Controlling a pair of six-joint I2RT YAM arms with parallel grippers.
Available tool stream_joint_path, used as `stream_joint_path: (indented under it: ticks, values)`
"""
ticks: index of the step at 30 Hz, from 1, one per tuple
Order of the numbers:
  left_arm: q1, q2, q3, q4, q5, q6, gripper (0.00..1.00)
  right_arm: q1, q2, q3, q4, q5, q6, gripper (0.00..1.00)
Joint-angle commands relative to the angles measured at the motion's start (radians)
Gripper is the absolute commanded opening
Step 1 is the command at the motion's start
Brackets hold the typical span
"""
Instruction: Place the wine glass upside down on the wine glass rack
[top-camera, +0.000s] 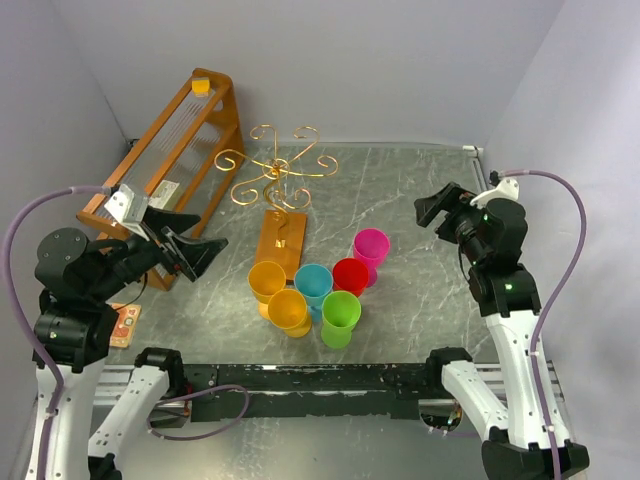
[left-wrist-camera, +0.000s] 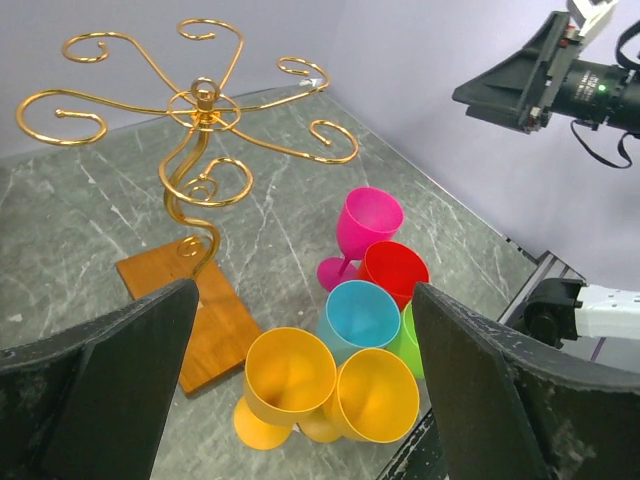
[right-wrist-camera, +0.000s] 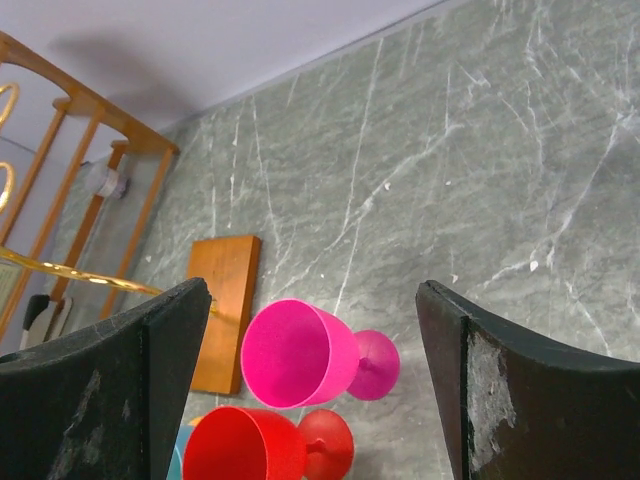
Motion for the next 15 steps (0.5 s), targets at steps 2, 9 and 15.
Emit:
stream_joint_path:
  ticks: [2, 9, 15]
  values:
    - [0.003, -0.032, -0.071, 0.176, 0.094, -0.032, 0.99, -0.005, 0.034, -0.008, -0.031, -0.025, -0.027, 0.85]
    - [0.003, -0.049, -0.132, 0.214, 0.093, -0.104, 0.99, -0.005, 0.066, 0.026, -0.061, -0.068, -0.039, 0.85]
    - [0.003, -0.059, -0.169, 0.269, 0.11, -0.16, 0.99, -0.005, 0.119, 0.051, -0.142, -0.111, -0.071, 0.85]
